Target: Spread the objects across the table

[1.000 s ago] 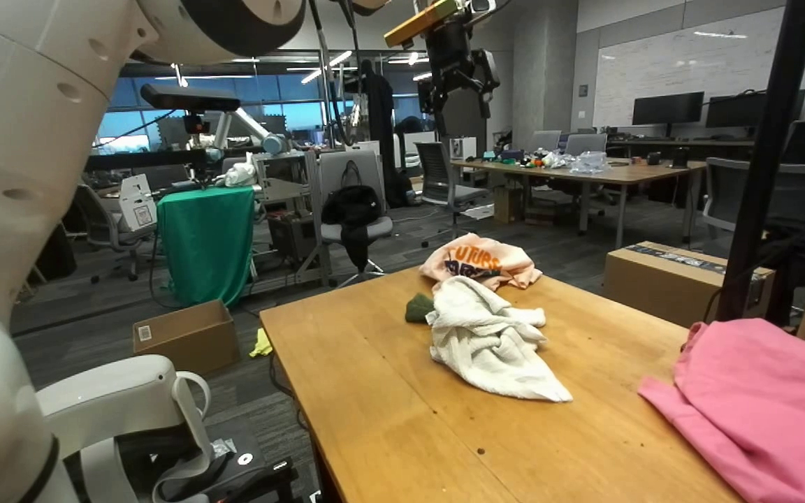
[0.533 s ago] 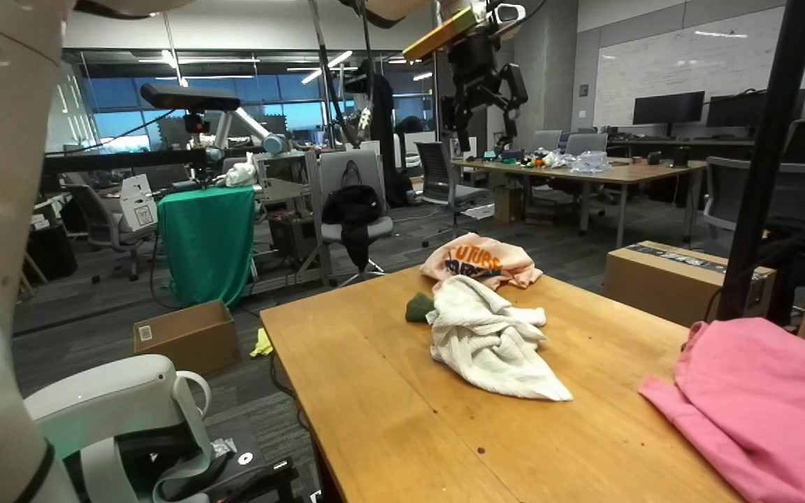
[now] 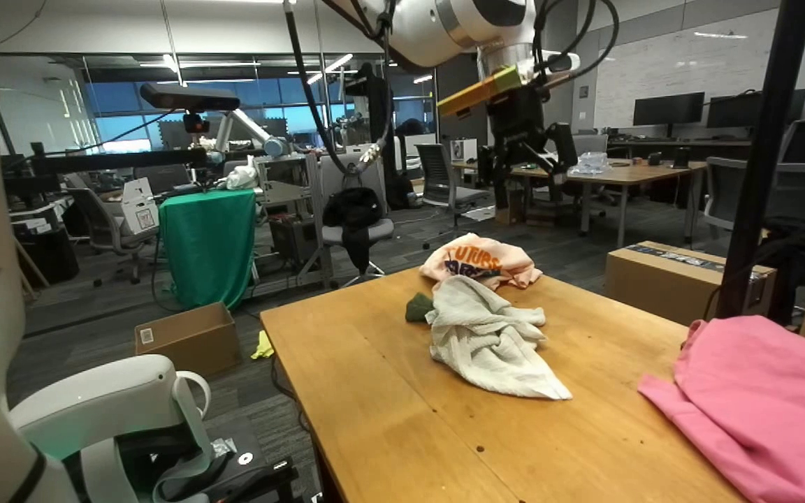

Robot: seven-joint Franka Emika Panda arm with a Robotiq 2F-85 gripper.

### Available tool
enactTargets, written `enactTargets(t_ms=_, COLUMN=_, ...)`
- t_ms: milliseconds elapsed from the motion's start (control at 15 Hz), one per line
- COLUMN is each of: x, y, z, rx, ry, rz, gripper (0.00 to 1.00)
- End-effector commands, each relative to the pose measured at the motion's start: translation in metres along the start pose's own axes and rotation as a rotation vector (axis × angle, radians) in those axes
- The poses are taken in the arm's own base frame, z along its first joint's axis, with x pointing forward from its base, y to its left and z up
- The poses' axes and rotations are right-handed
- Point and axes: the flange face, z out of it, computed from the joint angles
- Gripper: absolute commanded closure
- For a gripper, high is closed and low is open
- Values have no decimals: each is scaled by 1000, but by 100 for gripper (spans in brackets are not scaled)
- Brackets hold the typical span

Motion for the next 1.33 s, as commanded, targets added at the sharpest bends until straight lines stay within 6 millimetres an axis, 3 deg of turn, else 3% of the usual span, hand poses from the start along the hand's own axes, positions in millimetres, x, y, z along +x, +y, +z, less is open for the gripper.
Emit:
enactTargets(t_ms=0, x=-32, y=20, z=51, rx=65, ry=35, rz=-14, gripper=0)
enactTargets(t_ms=200, x=-50, y=24, z=89, rx=93, ry=64, rz=-56, gripper=0)
enactTargets(t_ms=333, x=-56, y=23, z=94, rx=98, ry=103, rz=-94, gripper=0)
enactTargets(t_ms=867, x=-65, y=6, z=62, rx=186, ry=200, rz=-215, gripper=0)
enactTargets(t_ms=1267, x=-56, y=-26, z=77, rx=232, ry=172, rz=-293, gripper=0)
